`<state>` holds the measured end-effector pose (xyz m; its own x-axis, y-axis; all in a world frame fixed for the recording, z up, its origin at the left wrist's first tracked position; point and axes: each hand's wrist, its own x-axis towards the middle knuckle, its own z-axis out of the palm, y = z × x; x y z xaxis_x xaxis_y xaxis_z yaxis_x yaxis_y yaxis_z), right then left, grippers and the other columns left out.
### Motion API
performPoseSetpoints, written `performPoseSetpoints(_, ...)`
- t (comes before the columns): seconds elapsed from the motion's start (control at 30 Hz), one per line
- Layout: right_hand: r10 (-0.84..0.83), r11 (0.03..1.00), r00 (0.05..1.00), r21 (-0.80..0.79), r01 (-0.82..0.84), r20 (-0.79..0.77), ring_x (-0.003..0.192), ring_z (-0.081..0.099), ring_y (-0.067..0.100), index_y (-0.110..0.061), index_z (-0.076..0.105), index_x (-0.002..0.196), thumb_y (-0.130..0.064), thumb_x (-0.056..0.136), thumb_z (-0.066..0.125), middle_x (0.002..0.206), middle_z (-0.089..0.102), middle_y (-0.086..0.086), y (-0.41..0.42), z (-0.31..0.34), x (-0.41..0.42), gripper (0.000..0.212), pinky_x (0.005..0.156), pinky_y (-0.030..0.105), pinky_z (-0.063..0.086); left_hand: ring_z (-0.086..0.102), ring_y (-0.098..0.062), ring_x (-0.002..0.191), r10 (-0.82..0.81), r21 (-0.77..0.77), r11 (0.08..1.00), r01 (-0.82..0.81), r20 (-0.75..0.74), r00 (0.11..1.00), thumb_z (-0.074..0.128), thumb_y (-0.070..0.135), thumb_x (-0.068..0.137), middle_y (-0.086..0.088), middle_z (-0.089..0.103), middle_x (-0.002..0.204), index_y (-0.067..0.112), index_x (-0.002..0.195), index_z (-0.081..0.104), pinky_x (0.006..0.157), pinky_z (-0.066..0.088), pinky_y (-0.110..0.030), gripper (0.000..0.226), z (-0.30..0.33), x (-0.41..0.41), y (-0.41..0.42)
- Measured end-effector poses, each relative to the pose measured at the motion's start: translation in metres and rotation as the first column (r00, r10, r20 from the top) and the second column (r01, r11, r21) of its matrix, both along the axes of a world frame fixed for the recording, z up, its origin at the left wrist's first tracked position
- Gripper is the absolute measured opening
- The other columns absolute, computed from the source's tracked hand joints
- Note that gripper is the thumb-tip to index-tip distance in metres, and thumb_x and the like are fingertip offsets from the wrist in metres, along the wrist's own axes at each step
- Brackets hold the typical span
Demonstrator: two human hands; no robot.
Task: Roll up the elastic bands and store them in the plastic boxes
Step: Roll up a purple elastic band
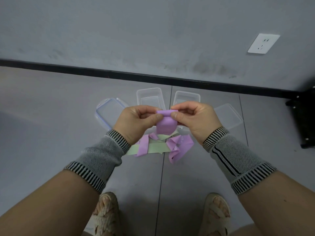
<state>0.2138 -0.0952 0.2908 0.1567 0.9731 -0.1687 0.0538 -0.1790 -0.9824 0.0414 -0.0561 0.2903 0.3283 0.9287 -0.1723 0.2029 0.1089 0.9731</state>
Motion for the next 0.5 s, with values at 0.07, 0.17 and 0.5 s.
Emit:
performPoseSetpoints(0.07, -0.019, 1.0, 1.0, 0.012, 0.018, 0.021, 0.083, 0.07, 0.027, -0.019, 0.07, 0.081, 0.002, 0.079, 0.071, 0.086, 0.072, 0.013, -0.001, 0.005, 0.0, 0.021, 0.08, 0.04, 0.058, 0.062, -0.003, 0.059, 0.008, -0.029, 1.0, -0.008, 0.006, 1.0, 0.066, 0.005, 0.083, 0.007, 0.069, 0.062, 0.011, 0.087, 0.07, 0.062, 0.053, -0.017, 0.008, 0.008, 0.002, 0.003)
performPoseSetpoints(0.17, -0.04, 0.999, 0.999, 0.019, 0.04, 0.029, 0.085, 0.07, 0.029, -0.02, 0.07, 0.08, 0.001, 0.078, 0.072, 0.086, 0.072, 0.012, -0.004, 0.011, -0.002, 0.021, 0.081, 0.04, 0.058, 0.062, -0.002, 0.059, 0.006, -0.02, 1.0, -0.005, 0.01, 1.0, 0.066, 0.002, 0.084, 0.008, 0.069, 0.062, 0.007, 0.091, 0.07, 0.062, 0.054, -0.016, 0.01, 0.016, 0.002, 0.002)
performPoseSetpoints(0.5, -0.032, 0.999, 0.998, -0.016, 0.031, -0.052, 0.081, 0.07, 0.026, -0.018, 0.071, 0.077, 0.008, 0.076, 0.071, 0.082, 0.073, 0.01, -0.018, -0.008, -0.013, 0.027, 0.082, 0.039, 0.057, 0.065, -0.015, 0.077, 0.028, -0.048, 0.998, -0.028, 0.0, 1.0, 0.063, -0.003, 0.084, -0.007, 0.071, 0.081, 0.013, 0.091, 0.068, 0.079, 0.056, -0.029, 0.018, -0.002, -0.009, -0.017)
